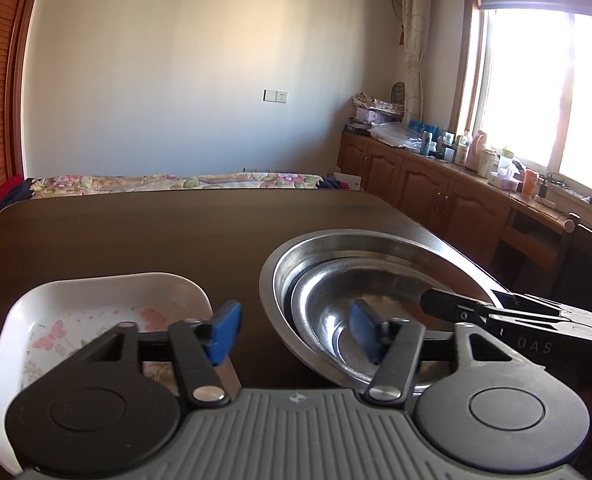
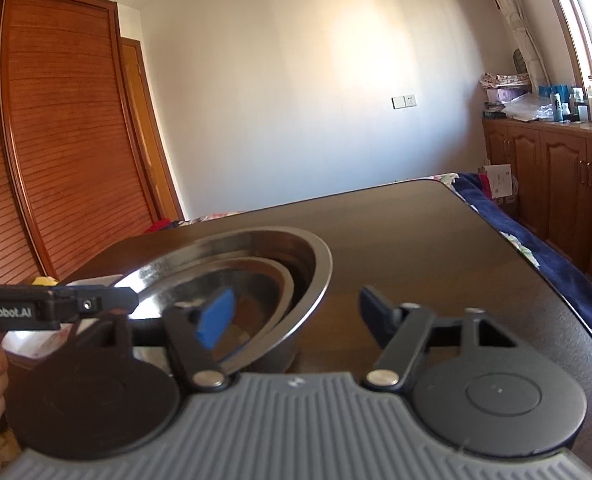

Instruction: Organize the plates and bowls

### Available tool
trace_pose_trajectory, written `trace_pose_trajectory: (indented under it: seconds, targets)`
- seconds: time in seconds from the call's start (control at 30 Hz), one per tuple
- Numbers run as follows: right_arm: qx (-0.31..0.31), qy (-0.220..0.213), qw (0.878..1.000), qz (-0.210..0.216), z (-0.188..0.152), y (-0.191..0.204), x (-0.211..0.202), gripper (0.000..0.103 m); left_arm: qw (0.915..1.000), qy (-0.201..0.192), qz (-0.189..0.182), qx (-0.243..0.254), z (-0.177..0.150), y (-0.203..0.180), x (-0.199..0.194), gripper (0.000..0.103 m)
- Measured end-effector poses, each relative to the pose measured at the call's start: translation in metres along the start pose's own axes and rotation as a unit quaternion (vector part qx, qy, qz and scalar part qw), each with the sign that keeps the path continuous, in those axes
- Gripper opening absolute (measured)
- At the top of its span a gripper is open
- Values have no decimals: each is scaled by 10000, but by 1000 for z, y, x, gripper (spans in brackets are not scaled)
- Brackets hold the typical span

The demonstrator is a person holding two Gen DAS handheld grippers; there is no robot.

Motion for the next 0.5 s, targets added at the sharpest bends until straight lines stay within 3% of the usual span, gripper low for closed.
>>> trace_pose_trajectory:
  seconds: [0.33, 0.5]
  targets:
    - [-105, -19, 9999, 48, 3, 3, 6, 43, 9999, 118, 28, -57, -4, 0, 10, 38]
    - [-126, -22, 9999, 48, 3, 2, 7, 35, 9999, 111, 86, 2, -3, -2, 13, 36]
Point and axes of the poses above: each gripper's, at about its wrist camera, not at the fingertips, and x roughly the way its jaws point, y to its left, z to its top, the point moved 8 cm from there along x, roughly the way its jaws point, and after that the axes turned 12 degrees about -y, right-handed, at the moved point
